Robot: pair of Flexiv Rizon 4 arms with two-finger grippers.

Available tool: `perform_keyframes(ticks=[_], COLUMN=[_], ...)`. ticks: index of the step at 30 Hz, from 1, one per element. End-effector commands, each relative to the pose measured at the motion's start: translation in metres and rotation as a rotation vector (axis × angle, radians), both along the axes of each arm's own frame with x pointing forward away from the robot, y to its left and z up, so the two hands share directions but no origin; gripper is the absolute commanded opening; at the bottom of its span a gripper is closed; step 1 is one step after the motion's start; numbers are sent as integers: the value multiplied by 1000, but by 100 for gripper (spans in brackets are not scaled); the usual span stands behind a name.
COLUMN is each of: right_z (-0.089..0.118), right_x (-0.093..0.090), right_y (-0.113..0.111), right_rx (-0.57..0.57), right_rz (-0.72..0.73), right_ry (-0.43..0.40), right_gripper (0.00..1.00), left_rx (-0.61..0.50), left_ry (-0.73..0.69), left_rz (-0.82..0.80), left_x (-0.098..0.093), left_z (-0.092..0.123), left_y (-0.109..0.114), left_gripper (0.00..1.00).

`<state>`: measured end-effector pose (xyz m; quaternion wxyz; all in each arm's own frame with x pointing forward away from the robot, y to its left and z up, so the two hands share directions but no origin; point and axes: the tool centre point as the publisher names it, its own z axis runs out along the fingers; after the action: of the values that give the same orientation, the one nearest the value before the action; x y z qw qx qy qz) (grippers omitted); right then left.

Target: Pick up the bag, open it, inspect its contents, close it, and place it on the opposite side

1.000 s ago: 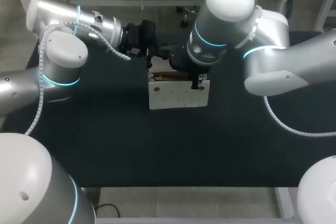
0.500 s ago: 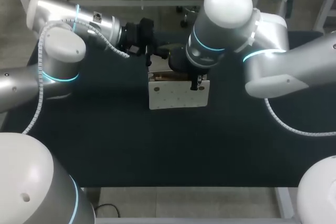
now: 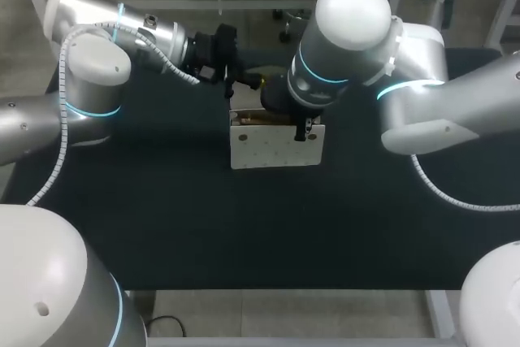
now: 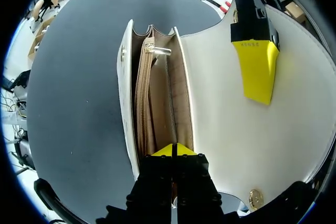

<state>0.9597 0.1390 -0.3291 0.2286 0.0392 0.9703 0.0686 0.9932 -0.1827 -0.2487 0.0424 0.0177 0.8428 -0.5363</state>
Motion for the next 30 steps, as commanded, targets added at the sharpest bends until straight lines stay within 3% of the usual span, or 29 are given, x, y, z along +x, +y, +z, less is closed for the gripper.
perform_keyframes(ticks=[1, 30], right_z=[-12, 7], right_x=[0, 6], right_y=[-3, -6], right_rx=[4, 52], right_rz=[-2, -62], right_ry=[-18, -188], right_gripper=[0, 0], left_rx=[2, 118], left_ry=[6, -125], left_rz=[-9, -52], left_x=[2, -10], left_z=[1, -5], left_y=[0, -11], left_gripper=[0, 0])
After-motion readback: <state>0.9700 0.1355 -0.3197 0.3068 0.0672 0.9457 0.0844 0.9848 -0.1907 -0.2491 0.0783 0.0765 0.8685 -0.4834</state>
